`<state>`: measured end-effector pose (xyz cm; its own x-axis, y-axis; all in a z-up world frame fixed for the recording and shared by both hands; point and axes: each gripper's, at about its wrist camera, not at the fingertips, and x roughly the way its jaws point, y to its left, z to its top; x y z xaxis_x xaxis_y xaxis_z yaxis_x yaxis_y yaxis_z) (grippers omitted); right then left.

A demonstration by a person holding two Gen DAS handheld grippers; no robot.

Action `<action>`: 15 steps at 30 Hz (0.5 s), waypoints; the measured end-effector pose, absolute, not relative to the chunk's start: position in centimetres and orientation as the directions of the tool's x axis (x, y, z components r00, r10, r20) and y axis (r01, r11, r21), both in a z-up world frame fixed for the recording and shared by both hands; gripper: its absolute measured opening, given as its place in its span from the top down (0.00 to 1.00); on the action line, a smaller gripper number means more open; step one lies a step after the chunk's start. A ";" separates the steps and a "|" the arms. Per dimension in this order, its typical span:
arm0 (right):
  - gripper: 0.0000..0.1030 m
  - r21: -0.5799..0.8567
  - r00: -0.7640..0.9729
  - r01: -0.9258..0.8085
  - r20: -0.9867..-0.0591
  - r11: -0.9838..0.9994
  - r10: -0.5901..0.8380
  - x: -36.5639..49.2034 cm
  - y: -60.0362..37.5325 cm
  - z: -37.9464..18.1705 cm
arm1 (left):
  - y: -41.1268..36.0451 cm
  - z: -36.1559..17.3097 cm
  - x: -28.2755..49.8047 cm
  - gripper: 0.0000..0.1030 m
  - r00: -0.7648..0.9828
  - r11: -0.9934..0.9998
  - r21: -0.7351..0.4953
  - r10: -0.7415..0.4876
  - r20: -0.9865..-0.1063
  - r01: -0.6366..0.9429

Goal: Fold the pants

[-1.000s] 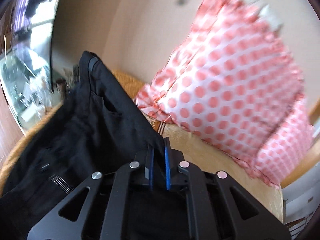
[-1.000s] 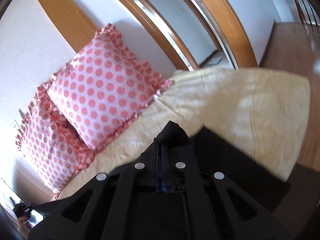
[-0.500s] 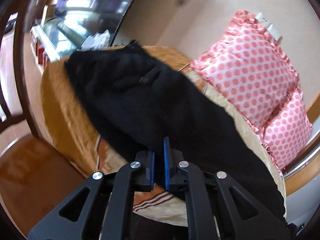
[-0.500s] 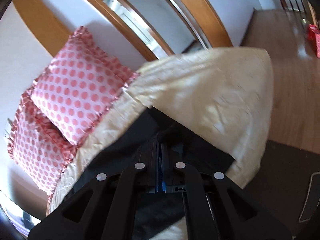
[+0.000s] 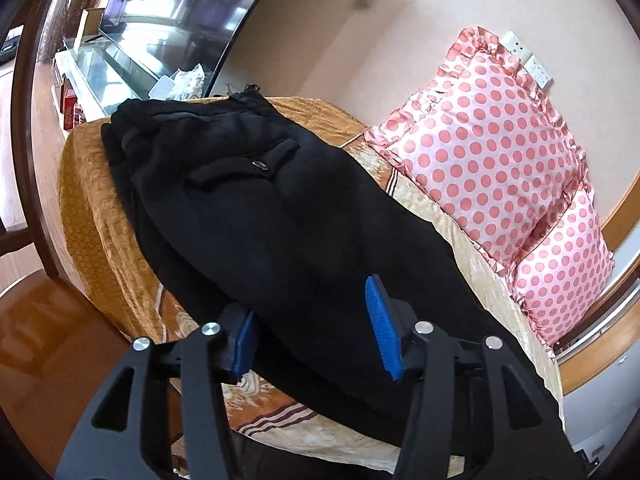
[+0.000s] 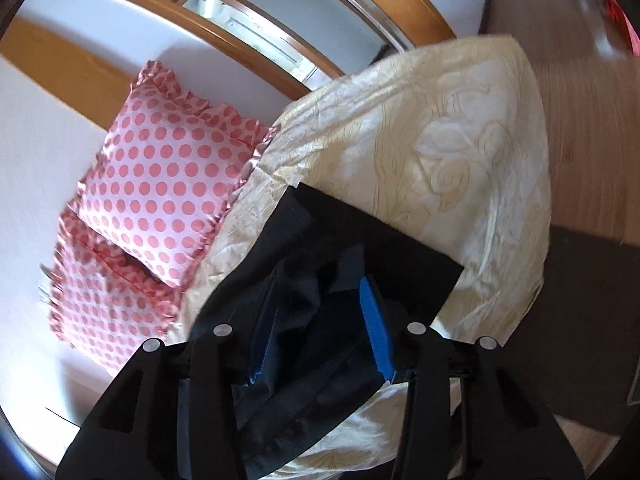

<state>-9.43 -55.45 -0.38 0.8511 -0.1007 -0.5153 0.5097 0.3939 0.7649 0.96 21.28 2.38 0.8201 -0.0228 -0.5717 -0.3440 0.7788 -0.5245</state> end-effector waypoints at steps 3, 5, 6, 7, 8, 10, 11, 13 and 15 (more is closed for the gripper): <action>0.57 0.799 0.868 0.471 -0.495 0.373 -0.035 -9.0 -55.1 -0.4 | 21.0 2.4 1.1 0.52 0.817 0.782 -0.517 -0.018 -0.577 -0.348; 0.57 0.800 0.859 0.473 -0.512 0.369 0.009 -8.4 -54.4 0.0 | 20.8 2.5 1.4 0.52 0.814 0.788 -0.510 -0.018 -0.581 -0.346; 0.57 0.808 0.860 0.464 -0.509 0.362 0.032 -8.2 -54.2 0.1 | 20.6 2.5 1.4 0.52 0.814 0.790 -0.506 -0.015 -0.581 -0.346; 0.57 0.809 0.856 0.465 -0.515 0.359 0.052 -7.9 -53.9 0.2 | 20.7 2.5 1.4 0.52 0.814 0.794 -0.502 -0.014 -0.580 -0.344; 0.56 0.795 0.843 0.480 -0.536 0.370 0.057 -7.4 -53.7 0.4 | 20.7 2.5 1.5 0.51 0.814 0.795 -0.500 -0.013 -0.580 -0.344; 0.56 0.747 0.807 0.530 -0.590 0.402 0.031 -6.2 -53.6 0.7 | 20.6 2.4 1.7 0.51 0.812 0.797 -0.498 -0.016 -0.584 -0.342; 0.56 0.738 0.799 0.545 -0.600 0.398 0.019 -5.9 -53.7 0.5 | 20.6 2.4 1.8 0.51 0.811 0.798 -0.497 -0.018 -0.585 -0.341; 0.60 0.723 0.800 0.557 -0.599 0.409 -0.030 -5.3 -54.3 0.6 | 20.6 2.4 1.8 0.51 0.811 0.797 -0.498 -0.018 -0.584 -0.341; 0.95 0.684 0.800 0.563 -0.592 0.464 -0.098 -4.5 -54.8 1.2 | 20.6 2.3 1.9 0.51 0.812 0.796 -0.500 -0.021 -0.584 -0.340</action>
<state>-4.52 -54.78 1.16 0.7998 -0.0984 -0.5922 0.5633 0.4641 0.6836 1.87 20.59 2.35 0.8116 -0.0208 -0.5839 -0.3396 0.7964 -0.5005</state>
